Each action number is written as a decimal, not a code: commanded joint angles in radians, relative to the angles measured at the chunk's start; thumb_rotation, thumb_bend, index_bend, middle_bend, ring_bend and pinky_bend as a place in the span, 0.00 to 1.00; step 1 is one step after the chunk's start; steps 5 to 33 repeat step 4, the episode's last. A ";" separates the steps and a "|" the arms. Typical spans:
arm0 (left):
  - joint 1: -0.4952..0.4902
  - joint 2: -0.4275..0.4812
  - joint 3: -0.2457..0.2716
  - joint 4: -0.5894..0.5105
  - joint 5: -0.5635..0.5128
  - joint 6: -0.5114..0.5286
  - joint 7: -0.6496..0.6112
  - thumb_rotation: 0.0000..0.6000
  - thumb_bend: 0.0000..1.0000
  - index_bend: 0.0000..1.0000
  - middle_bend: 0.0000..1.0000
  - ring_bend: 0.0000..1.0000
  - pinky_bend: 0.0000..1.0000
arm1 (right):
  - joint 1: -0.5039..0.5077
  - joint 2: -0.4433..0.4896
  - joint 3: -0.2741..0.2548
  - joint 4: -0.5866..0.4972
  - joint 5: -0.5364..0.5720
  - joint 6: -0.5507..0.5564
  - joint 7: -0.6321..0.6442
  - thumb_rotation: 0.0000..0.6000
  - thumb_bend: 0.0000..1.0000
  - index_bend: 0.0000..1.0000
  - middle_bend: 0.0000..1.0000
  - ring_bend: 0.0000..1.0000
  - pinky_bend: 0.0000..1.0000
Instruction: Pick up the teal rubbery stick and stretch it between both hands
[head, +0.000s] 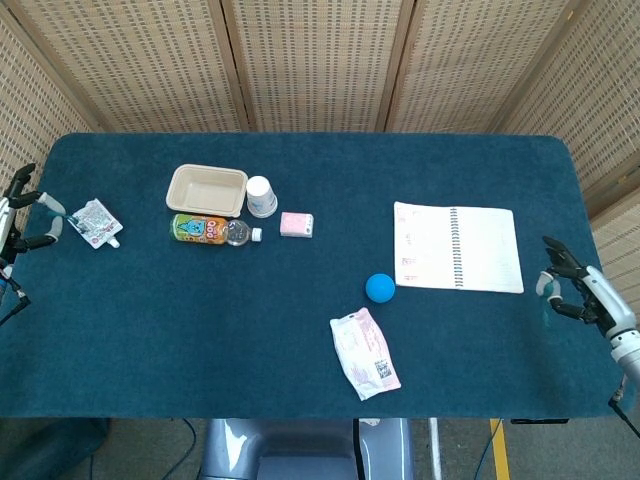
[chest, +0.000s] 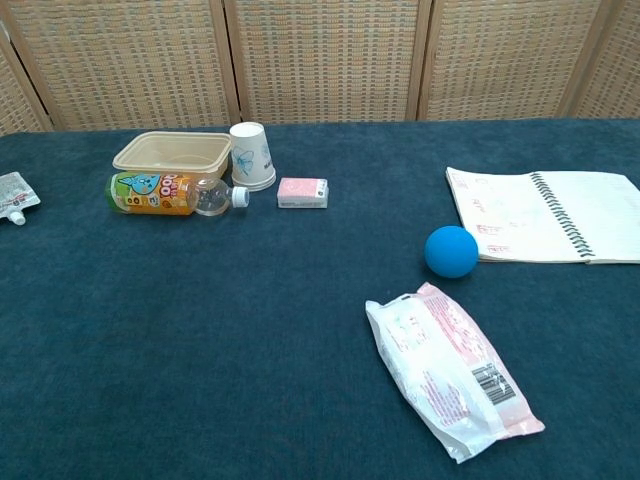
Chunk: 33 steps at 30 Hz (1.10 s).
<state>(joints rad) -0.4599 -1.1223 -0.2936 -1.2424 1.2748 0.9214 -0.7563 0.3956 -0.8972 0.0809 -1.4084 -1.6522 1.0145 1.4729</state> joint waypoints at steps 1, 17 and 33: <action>0.006 0.029 0.030 -0.119 0.014 0.035 0.140 1.00 0.50 0.79 0.00 0.00 0.00 | 0.062 0.038 0.025 -0.092 0.031 -0.049 -0.049 1.00 0.85 0.91 0.04 0.00 0.00; 0.003 0.038 0.035 -0.168 0.002 0.036 0.196 1.00 0.50 0.78 0.00 0.00 0.00 | 0.090 0.052 0.038 -0.138 0.062 -0.083 -0.077 1.00 0.85 0.91 0.04 0.00 0.00; 0.003 0.038 0.035 -0.168 0.002 0.036 0.196 1.00 0.50 0.78 0.00 0.00 0.00 | 0.090 0.052 0.038 -0.138 0.062 -0.083 -0.077 1.00 0.85 0.91 0.04 0.00 0.00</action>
